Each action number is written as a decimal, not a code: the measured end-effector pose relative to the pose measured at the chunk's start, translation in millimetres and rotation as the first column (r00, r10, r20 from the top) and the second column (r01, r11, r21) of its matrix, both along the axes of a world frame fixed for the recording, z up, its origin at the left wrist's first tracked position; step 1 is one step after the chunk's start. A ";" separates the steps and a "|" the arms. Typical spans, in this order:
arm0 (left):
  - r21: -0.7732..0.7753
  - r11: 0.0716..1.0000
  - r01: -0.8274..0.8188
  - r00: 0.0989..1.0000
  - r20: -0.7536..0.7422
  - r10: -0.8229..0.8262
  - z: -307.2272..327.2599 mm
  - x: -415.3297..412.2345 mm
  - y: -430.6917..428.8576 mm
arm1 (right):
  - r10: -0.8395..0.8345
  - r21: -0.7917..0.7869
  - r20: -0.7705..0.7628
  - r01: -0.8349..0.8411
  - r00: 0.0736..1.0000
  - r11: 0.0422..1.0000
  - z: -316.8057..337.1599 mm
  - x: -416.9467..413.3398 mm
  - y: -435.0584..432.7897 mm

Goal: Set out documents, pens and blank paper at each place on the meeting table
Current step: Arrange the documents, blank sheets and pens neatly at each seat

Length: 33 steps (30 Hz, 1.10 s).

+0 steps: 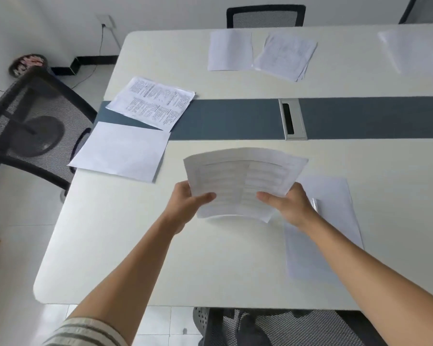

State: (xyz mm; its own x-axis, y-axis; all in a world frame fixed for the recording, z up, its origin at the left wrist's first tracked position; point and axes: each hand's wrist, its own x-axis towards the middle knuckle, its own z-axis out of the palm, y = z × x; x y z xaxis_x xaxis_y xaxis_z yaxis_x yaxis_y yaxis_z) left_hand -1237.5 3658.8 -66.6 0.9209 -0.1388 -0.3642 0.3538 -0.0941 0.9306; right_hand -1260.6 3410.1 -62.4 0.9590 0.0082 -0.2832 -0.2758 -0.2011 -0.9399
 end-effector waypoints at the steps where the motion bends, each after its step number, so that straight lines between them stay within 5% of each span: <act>1: 0.049 0.999 0.003 1.000 -0.022 -0.002 -9.9 -3.4 -0.4 | -0.008 0.001 -0.036 0.008 0.999 1.000 -10.9 -1.8 -0.7; 9: 0.179 0.982 -0.065 0.994 -0.076 0.080 -30.5 -13.3 -6.3 | -0.112 -0.137 -0.099 0.098 0.989 0.986 -54.0 -16.0 -2.7; 14: 0.404 0.914 -0.016 0.962 -0.242 0.124 -58.9 -30.2 -13.4 | -0.179 -0.333 -0.317 0.068 0.931 0.941 -94.3 -24.0 0.1; 18: 0.724 0.637 0.263 0.965 -0.195 -0.177 -76.0 -62.5 -17.6 | -0.211 -0.414 -0.391 0.034 0.896 0.910 -112.3 -24.4 2.7; 21: 0.828 0.324 0.458 0.831 -0.270 -0.486 -89.4 -88.9 -22.9 | -0.141 -0.515 -0.357 -0.068 0.924 0.854 -111.9 -26.6 0.1; 23: 0.836 0.202 0.509 0.757 -0.324 -0.567 -97.5 -100.6 -25.5 | -0.098 -0.616 -0.255 -0.084 0.962 0.783 -101.7 -33.7 -9.1; 27: 0.870 0.128 0.475 0.725 -0.305 -0.618 -105.7 -107.2 -27.0 | -0.034 -0.822 0.115 0.114 0.993 0.558 -104.0 -69.0 -59.4; 29: 0.874 0.141 0.465 0.727 -0.286 -0.625 -107.4 -107.0 -25.4 | 0.010 -0.894 -0.026 -0.027 1.000 0.448 -115.2 -89.4 -86.2; 31: 0.872 0.170 0.458 0.731 -0.261 -0.631 -107.8 -105.7 -24.7 | 0.011 -0.882 -0.214 -0.198 0.977 0.428 -132.2 -104.5 -102.7; 33: 0.872 0.171 0.460 0.725 -0.257 -0.640 -108.1 -103.6 -26.0 | 0.042 -0.876 -0.233 -0.229 0.972 0.424 -142.5 -109.8 -109.7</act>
State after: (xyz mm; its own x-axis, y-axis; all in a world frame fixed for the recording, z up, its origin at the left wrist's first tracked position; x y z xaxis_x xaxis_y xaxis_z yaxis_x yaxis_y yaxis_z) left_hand -1341.1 3632.7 -174.7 0.7905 -0.3397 -0.5096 -0.2648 -0.9398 0.2158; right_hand -1370.4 3300.5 -204.9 0.9124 -0.2122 -0.3500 -0.2800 -0.9473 -0.1556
